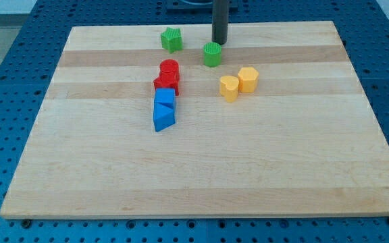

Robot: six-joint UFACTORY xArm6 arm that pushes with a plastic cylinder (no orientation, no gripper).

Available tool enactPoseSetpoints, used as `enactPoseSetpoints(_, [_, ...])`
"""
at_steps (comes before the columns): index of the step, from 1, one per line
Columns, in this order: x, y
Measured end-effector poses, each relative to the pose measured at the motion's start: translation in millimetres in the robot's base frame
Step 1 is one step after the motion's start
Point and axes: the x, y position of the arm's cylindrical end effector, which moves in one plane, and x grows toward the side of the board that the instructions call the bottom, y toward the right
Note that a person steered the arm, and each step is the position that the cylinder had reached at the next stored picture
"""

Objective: Push the green circle into the yellow hexagon

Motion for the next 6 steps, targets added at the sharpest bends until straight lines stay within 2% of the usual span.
enactPoseSetpoints(2, [20.8,-56.6])
enactPoseSetpoints(3, [30.9,-55.9])
enactPoseSetpoints(4, [38.3,-34.8])
enactPoseSetpoints(6, [67.4,43.5])
